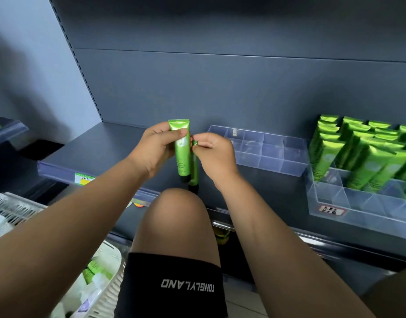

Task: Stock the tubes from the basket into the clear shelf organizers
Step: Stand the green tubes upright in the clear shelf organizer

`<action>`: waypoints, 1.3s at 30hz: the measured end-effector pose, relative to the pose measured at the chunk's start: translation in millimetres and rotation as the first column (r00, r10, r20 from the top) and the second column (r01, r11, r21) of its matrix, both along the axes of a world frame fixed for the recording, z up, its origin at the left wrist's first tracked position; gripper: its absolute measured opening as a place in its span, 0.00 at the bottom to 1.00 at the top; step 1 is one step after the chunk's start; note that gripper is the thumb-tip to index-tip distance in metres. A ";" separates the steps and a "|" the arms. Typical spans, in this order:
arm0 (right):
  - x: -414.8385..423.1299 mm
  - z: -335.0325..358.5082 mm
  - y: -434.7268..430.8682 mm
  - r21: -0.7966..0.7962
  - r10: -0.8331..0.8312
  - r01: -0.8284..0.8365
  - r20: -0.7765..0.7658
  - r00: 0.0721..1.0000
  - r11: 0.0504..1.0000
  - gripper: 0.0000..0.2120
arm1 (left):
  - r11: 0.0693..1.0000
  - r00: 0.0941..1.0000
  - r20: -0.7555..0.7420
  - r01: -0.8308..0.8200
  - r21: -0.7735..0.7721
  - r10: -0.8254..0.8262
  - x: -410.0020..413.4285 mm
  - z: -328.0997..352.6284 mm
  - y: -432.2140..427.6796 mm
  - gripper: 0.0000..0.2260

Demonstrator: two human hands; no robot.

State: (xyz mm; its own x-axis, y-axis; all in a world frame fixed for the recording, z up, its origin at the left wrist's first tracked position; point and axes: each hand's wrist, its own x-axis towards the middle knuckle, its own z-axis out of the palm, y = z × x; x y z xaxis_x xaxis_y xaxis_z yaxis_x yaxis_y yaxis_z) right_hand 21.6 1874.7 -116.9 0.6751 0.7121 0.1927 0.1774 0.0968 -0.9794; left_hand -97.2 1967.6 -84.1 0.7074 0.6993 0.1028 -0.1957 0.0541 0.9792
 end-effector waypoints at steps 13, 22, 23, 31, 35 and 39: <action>45.3 -0.5 -44.4 -0.038 -0.044 0.050 0.146 0.988 0.998 0.10 | 0.909 0.957 -0.274 0.025 0.416 0.099 13.9 20.9 -2.8 0.08; 100.4 45.5 -138.0 -0.001 -0.158 0.172 0.395 0.905 0.985 0.06 | 0.811 0.961 -0.272 0.192 0.553 -0.042 74.3 53.2 -74.0 0.05; 105.8 49.4 -150.2 0.014 -0.181 0.192 0.405 0.896 0.981 0.06 | 0.797 0.955 -0.288 0.225 0.561 -0.067 82.9 56.3 -86.3 0.05; 147.8 63.8 -255.3 0.025 -0.319 0.355 0.502 0.804 0.935 0.05 | 0.788 0.927 -0.307 0.351 0.506 -0.215 162.9 84.2 -182.9 0.03; 167.1 67.9 -311.5 0.007 -0.393 0.449 0.499 0.773 0.893 0.04 | 0.838 0.926 -0.272 0.358 0.411 -0.262 199.0 84.3 -229.2 0.04; 187.5 66.8 -361.5 -0.008 -0.458 0.527 0.485 0.745 0.850 0.04 | 0.828 0.914 -0.268 0.392 0.401 -0.303 229.2 81.4 -267.8 0.04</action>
